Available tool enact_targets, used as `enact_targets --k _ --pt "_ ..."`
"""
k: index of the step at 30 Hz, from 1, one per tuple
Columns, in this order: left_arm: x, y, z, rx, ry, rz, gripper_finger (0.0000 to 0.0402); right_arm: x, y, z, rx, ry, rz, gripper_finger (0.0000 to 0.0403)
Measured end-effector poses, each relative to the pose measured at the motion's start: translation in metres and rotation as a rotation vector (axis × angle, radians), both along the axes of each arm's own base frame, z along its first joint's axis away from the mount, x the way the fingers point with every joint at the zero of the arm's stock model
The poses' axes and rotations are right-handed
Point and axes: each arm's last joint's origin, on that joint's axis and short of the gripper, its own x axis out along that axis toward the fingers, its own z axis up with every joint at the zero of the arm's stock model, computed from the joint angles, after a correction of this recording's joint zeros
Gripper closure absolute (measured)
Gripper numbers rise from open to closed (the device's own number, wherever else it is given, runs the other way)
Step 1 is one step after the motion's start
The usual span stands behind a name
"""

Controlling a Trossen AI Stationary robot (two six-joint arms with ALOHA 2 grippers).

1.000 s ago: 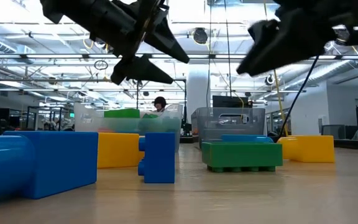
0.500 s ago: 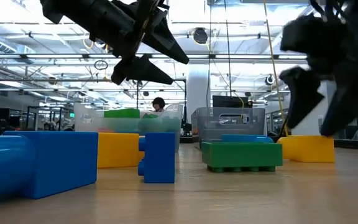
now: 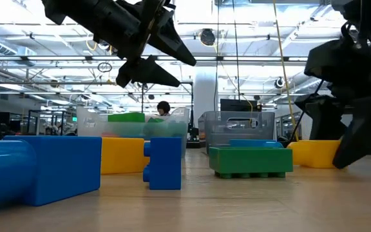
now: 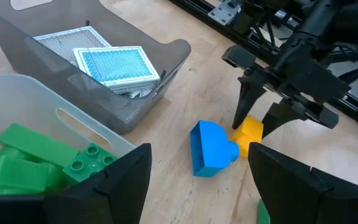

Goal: Pick & Place Toys
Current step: Put the yellow game piece into the bottom transparent bin

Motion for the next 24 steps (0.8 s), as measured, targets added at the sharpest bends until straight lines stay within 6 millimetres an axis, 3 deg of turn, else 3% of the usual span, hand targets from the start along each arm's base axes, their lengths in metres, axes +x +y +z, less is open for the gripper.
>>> enact_targets --k 3,9,13,19,24 --pt "0.000 0.000 0.000 -0.007 -0.003 0.004 0.0131 0.002 0.001 0.003 -0.004 -0.015 0.027 0.0302" --pt "0.005 -0.001 0.006 -0.024 -0.088 0.003 0.0131 0.010 0.015 0.038 0.037 -0.136 0.188 0.0308" --pt "0.011 -0.003 0.007 -0.024 -0.157 -0.019 0.0131 0.011 0.024 0.059 -0.112 -0.268 0.218 0.0308" --pt "0.021 -0.007 0.006 -0.090 -0.274 -0.052 0.0131 0.016 0.027 0.076 -0.529 -0.408 0.080 0.0308" --pt "0.031 -0.009 -0.005 -0.116 -0.338 -0.043 0.0131 0.030 0.021 0.082 -0.647 -0.479 0.052 0.0309"
